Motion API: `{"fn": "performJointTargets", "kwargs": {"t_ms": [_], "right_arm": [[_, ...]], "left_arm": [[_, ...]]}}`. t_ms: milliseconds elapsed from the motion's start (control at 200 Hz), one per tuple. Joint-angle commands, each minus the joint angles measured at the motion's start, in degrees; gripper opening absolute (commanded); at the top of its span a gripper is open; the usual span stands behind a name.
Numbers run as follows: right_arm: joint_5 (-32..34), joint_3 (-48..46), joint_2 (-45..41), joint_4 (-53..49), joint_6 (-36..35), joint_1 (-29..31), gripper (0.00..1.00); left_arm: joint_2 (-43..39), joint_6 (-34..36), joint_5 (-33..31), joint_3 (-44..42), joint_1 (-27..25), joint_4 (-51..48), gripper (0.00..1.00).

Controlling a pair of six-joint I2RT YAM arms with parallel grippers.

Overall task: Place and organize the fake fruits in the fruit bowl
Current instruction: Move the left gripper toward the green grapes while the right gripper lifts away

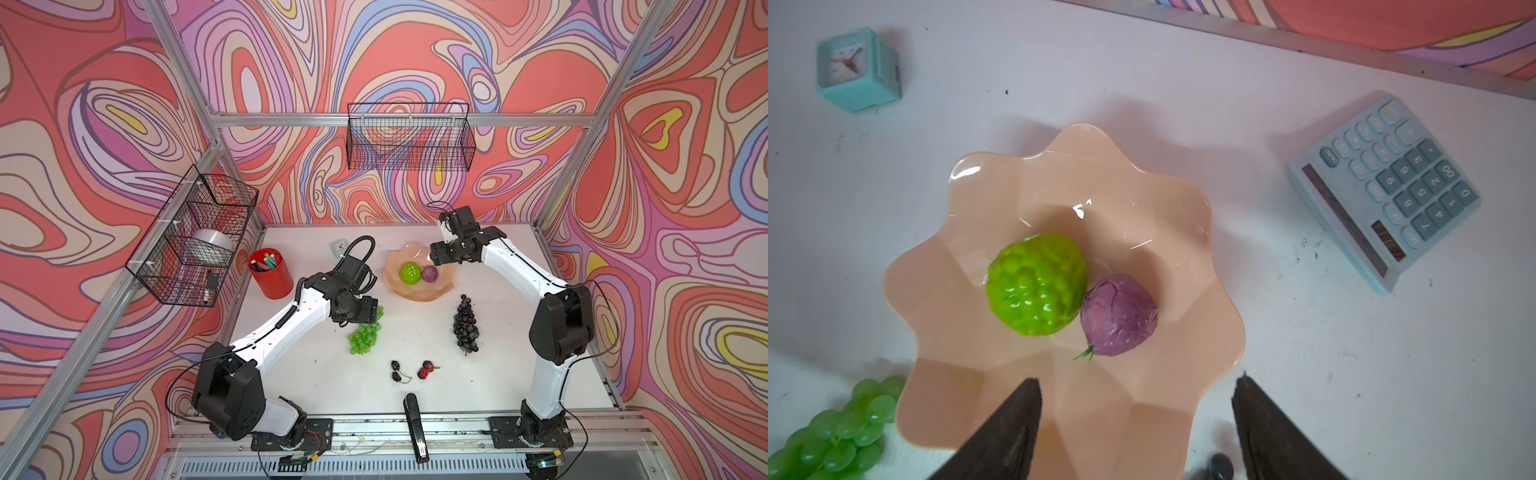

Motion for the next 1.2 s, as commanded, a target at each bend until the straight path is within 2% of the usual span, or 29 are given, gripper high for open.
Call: {"fn": "performJointTargets", "kwargs": {"t_ms": [0, 180, 386, 461, 536, 671, 821, 1012, 1197], "right_arm": [[-4.20, -5.17, -5.29, 3.63, 2.78, 0.58, 0.74], [-6.72, -13.79, -12.23, 6.50, 5.88, 1.55, 0.72], [-7.35, -16.68, -12.48, 7.50, 6.16, 1.65, 0.70], [-7.72, -16.25, -11.21, 7.25, 5.97, 1.72, 0.69], [-8.37, -15.94, -10.23, 7.73, 6.21, 1.81, 0.68], [-9.41, -15.47, -9.11, 8.72, 6.74, 1.98, 0.67], [-9.64, -14.84, -8.34, 8.61, 6.85, 2.33, 0.67], [-9.52, -14.42, -8.11, 8.20, 6.93, 2.70, 0.67], [-9.37, -14.05, -7.35, 7.87, 7.03, 3.25, 0.66]], "left_arm": [[-0.40, 0.29, 1.43, 0.25, 0.20, -3.36, 0.75], [-4.11, -2.39, -0.36, -3.96, 0.06, -6.27, 0.72], [-8.63, -7.18, -0.08, -8.37, 0.07, -9.78, 0.69], [-9.66, -8.17, 2.02, -9.98, 0.01, -10.00, 0.66], [-10.98, -10.48, 5.84, -12.78, 0.03, -8.58, 0.59], [-12.98, -14.16, 10.60, -17.57, -0.10, -4.05, 0.59], [-12.26, -15.07, 15.49, -20.41, -0.10, 0.78, 0.61], [-10.61, -14.57, 13.59, -20.87, -0.10, 2.38, 0.63], [-7.82, -14.23, 13.00, -21.01, -0.15, 5.56, 0.56]]}}
